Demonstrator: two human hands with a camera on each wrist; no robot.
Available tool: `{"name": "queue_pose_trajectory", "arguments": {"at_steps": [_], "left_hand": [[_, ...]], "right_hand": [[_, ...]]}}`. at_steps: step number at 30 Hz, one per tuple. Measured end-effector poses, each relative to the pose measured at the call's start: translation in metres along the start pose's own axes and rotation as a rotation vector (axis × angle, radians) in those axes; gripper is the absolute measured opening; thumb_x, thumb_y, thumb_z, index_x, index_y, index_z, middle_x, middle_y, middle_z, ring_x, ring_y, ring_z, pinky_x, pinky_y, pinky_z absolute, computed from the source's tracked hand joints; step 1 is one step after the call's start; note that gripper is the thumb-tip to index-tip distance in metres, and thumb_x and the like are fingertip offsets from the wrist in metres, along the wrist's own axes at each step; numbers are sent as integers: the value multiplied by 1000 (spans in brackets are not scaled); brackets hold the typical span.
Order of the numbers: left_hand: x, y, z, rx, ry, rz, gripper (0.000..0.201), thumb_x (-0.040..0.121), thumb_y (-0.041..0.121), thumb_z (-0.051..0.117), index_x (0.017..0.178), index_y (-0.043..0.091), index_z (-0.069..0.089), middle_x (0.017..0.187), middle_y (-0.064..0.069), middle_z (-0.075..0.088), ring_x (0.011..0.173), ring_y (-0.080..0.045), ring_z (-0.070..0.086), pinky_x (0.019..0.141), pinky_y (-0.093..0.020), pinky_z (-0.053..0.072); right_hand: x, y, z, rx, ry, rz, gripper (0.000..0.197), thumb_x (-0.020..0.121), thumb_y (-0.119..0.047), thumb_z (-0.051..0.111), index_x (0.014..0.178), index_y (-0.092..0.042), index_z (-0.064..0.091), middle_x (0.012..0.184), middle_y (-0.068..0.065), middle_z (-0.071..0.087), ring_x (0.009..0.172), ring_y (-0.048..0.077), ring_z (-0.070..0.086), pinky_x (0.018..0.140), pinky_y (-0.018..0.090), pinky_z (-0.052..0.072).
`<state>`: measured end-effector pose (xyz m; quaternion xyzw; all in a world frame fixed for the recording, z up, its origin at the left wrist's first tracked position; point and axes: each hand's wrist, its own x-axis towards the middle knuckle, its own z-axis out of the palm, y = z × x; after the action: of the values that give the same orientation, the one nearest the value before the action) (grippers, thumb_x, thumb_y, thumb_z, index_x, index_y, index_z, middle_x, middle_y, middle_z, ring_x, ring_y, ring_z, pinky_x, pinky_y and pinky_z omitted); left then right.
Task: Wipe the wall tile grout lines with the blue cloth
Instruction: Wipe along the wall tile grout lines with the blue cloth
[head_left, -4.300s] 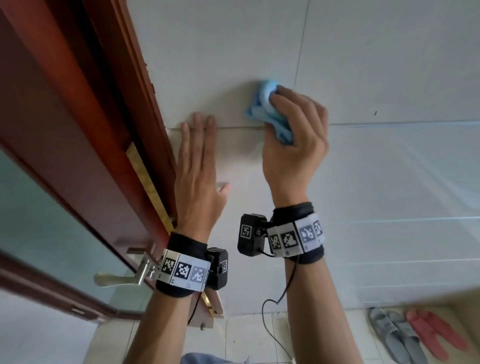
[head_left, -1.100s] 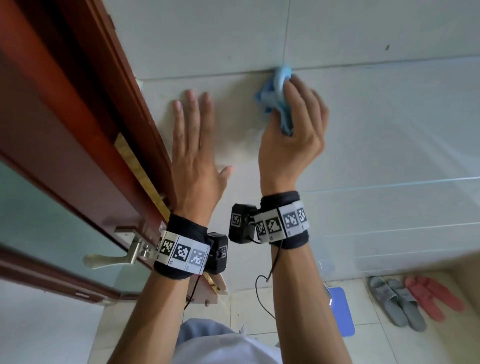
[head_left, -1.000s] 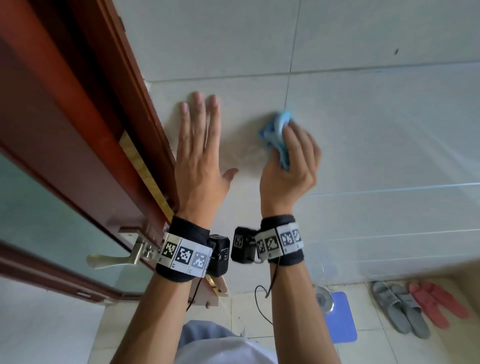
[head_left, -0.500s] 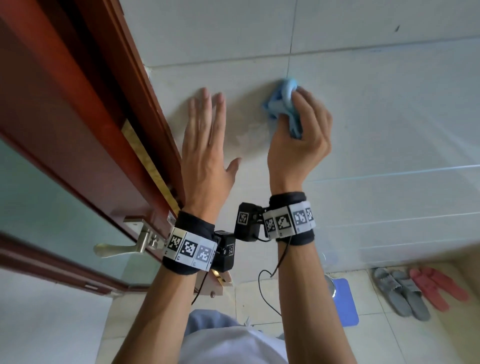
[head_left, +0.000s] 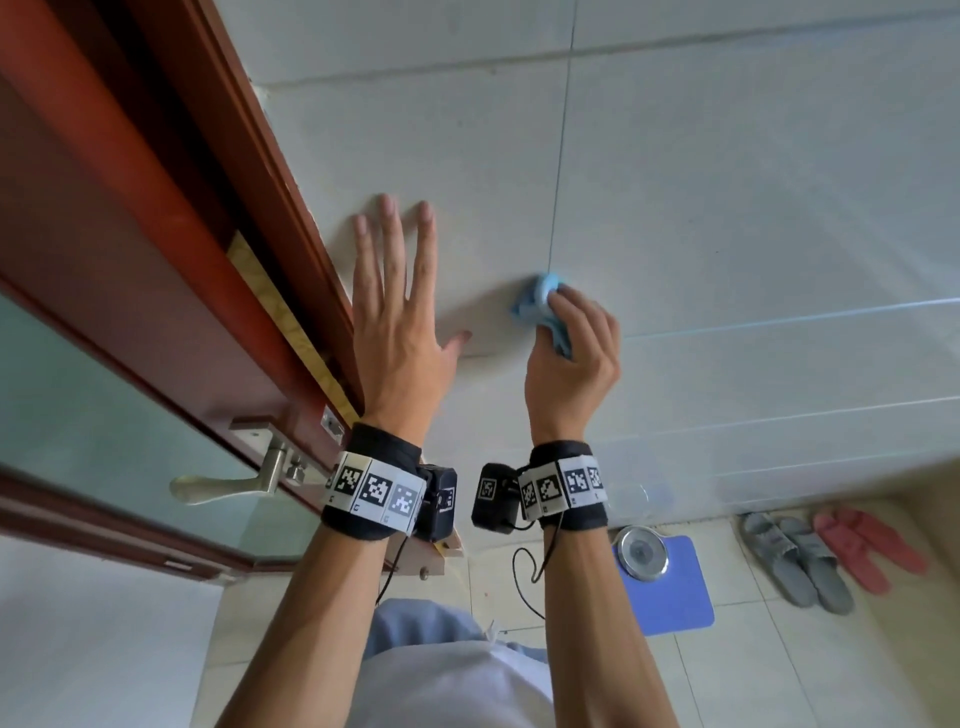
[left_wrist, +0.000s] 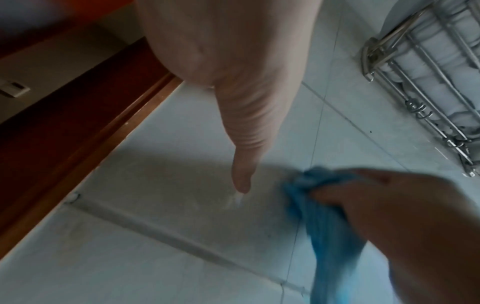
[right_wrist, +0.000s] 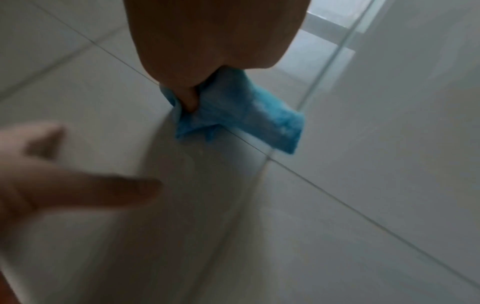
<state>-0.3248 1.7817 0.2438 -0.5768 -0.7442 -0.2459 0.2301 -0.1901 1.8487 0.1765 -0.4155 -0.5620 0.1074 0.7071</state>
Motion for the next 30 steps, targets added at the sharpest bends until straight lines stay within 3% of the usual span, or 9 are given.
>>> {"name": "queue_pose_trajectory", "arguments": {"at_steps": [3, 6, 10, 12, 17, 23, 27, 30], "left_hand": [[-3, -1, 5, 34, -18, 6, 134, 73, 44, 91, 167, 14, 2, 174, -21, -1, 160, -42, -3, 131, -51, 9], [-6, -6, 11, 50, -32, 18, 137, 71, 48, 92, 167, 15, 0, 174, -21, -1, 160, -41, -3, 131, -50, 9], [-9, -11, 21, 73, -15, 25, 139, 68, 51, 93, 167, 15, 3, 174, -21, 2, 161, -40, -1, 132, -46, 9], [-16, -9, 28, 71, -13, 15, 139, 68, 51, 93, 167, 16, 2, 174, -20, 2, 161, -39, 0, 132, -45, 8], [-27, 0, 38, 64, -21, -2, 139, 71, 53, 90, 167, 14, -2, 174, -19, 3, 161, -37, -1, 131, -41, 1], [-24, 7, 40, 60, -22, 30, 129, 81, 44, 84, 165, 6, -7, 174, -17, -3, 162, -34, -2, 132, -42, 5], [-22, -3, 40, 70, -15, 68, 130, 78, 36, 88, 165, 6, -4, 174, -19, 5, 161, -32, 1, 132, -38, 0], [-20, -4, 42, 74, -22, 65, 135, 74, 41, 90, 165, 6, -3, 174, -19, 5, 161, -31, -2, 131, -38, -1]], "right_hand": [[26, -13, 11, 43, 91, -81, 25, 80, 12, 79, 101, -1, 81, 114, 3, 74, 103, 29, 70, 87, 40, 60], [4, 4, 16, 1, 146, -77, 24, 80, 13, 80, 99, -1, 81, 113, 5, 74, 102, 30, 72, 84, 44, 61], [-69, 63, -3, -131, 102, 202, 26, 75, 17, 78, 93, -1, 80, 107, 12, 77, 98, 30, 71, 78, 51, 61], [-79, 76, -9, -162, 84, 267, 27, 73, 17, 76, 92, -2, 80, 105, 12, 77, 98, 29, 70, 78, 50, 61], [-49, 57, -6, -55, 99, 168, 28, 74, 18, 74, 93, -1, 81, 106, 12, 78, 100, 29, 69, 82, 48, 60], [-6, 3, 23, 120, 19, -143, 17, 87, 12, 74, 101, 3, 80, 112, 15, 76, 101, 35, 70, 86, 44, 58], [-21, 23, 20, 62, 9, -217, 11, 88, 11, 76, 97, 4, 80, 111, 16, 76, 102, 37, 71, 89, 45, 58], [-45, 56, 8, -25, 34, -138, 10, 89, 11, 73, 92, 4, 80, 109, 15, 77, 101, 35, 71, 92, 40, 57]]}}
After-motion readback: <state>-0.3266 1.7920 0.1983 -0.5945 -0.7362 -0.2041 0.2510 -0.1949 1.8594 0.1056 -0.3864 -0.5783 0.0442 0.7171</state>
